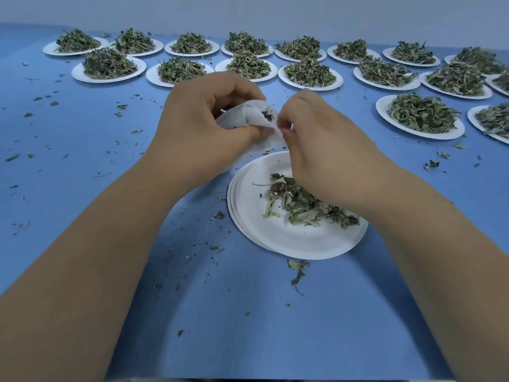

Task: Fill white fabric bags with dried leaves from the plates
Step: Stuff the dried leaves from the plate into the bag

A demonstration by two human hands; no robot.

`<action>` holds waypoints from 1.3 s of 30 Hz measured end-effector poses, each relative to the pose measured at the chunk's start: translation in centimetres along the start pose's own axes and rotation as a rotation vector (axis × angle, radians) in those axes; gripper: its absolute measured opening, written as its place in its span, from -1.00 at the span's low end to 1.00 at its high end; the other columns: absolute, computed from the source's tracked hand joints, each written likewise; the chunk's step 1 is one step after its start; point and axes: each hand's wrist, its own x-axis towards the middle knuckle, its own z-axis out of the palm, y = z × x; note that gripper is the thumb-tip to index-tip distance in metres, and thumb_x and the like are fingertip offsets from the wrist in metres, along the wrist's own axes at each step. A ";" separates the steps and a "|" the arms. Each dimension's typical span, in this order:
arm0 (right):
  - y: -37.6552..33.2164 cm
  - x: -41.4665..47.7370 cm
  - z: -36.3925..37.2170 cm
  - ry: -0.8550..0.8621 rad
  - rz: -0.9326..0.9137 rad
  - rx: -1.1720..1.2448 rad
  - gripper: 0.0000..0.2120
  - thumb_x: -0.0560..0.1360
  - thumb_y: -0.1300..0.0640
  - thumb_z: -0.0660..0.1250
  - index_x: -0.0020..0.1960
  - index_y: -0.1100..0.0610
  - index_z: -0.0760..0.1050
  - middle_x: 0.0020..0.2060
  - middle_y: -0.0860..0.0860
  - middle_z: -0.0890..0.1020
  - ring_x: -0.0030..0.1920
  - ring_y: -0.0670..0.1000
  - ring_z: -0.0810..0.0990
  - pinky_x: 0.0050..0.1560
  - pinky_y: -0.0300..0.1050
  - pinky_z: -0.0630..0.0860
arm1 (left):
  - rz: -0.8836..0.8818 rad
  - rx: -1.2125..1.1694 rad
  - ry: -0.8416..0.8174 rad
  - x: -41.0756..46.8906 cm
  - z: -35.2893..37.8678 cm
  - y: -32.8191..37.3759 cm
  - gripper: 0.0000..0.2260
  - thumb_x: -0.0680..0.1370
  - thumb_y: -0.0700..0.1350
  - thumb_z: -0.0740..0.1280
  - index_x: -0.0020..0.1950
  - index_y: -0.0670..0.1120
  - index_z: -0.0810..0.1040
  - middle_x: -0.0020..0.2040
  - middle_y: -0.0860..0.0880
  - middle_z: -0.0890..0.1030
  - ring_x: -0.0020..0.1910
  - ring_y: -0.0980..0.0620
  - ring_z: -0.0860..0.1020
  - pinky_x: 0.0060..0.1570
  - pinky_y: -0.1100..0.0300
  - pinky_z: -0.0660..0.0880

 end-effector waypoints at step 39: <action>0.4 0.8 -1.0 0.232 0.480 1.003 -0.80 0.47 0.28 0.52 -0.07 0.12 0.50 -0.31 0.02 0.73 -0.19 -0.08 0.74 -0.18 -0.18 0.51 | 0.362 0.309 -0.063 -0.5 0.1 1.5 -0.65 0.50 0.04 0.47 0.21 -0.07 0.54 0.37 0.01 0.43 0.40 0.00 0.39 0.31 0.10 0.35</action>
